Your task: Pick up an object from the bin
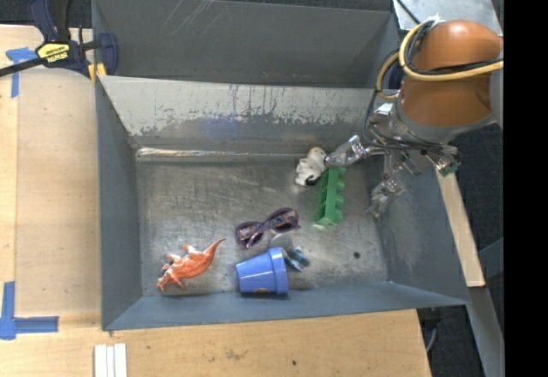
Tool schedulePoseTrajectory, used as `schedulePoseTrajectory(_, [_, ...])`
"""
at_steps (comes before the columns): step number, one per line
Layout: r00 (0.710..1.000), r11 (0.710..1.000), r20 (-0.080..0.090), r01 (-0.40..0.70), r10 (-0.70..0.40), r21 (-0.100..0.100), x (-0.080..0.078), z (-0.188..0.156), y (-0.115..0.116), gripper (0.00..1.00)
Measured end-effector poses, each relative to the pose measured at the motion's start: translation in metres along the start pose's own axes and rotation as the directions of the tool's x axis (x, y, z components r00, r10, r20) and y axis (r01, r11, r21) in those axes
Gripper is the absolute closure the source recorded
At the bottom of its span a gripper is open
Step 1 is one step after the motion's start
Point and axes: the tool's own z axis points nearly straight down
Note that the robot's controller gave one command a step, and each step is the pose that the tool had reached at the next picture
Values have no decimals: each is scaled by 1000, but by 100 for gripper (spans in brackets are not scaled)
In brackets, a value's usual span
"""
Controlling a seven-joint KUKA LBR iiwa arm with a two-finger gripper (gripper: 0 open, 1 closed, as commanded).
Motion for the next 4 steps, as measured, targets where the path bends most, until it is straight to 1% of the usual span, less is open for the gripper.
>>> schedulePoseTrajectory(1, [987, 987, 0, 162, -162, 1, -2, 41, -6, 0])
schedulePoseTrajectory(2, [921, 921, 8, 389, -389, 6, -8, 71, -14, 100])
schedulePoseTrajectory(4, [921, 921, 8, 389, -389, 6, -8, 68, -13, 100])
